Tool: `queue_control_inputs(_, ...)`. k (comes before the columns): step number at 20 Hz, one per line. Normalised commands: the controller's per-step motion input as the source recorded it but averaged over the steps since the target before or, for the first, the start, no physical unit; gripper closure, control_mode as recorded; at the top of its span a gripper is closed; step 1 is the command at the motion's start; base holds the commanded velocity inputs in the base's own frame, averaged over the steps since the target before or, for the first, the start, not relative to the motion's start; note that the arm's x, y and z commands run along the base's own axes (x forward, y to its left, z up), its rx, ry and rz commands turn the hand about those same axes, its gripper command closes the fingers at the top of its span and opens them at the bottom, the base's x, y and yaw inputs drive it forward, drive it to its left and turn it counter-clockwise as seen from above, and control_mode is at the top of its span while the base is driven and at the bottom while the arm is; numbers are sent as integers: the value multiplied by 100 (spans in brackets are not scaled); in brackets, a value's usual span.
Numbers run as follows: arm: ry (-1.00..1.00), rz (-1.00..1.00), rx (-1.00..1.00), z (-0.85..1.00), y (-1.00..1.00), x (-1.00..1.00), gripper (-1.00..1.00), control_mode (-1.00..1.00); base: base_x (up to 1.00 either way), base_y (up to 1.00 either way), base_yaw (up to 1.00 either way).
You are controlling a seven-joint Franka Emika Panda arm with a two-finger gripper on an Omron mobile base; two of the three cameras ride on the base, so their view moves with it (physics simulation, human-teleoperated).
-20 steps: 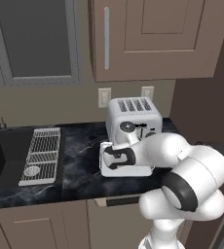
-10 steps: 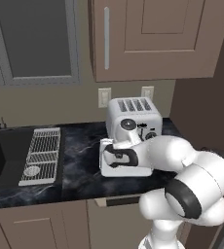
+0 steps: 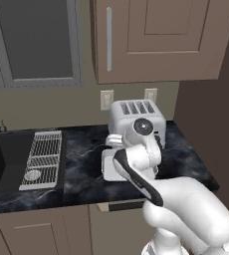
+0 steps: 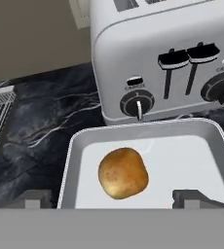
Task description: Take the potato and eggplant out of the freezer and place them in the tupperware container on the counter. Then put the tupperware containing the vegetables back in the freezer.
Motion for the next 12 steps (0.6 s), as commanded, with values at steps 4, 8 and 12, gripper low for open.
queue_control_inputs(4,-11,0,6,100,-18,-100,-100,-100,0,0,0)
queue_control_inputs(8,0,0,9,100,-16,-92,-100,-100,0,0,0)
queue_control_inputs(12,5,0,9,100,-19,-83,-100,-100,0,0,0)
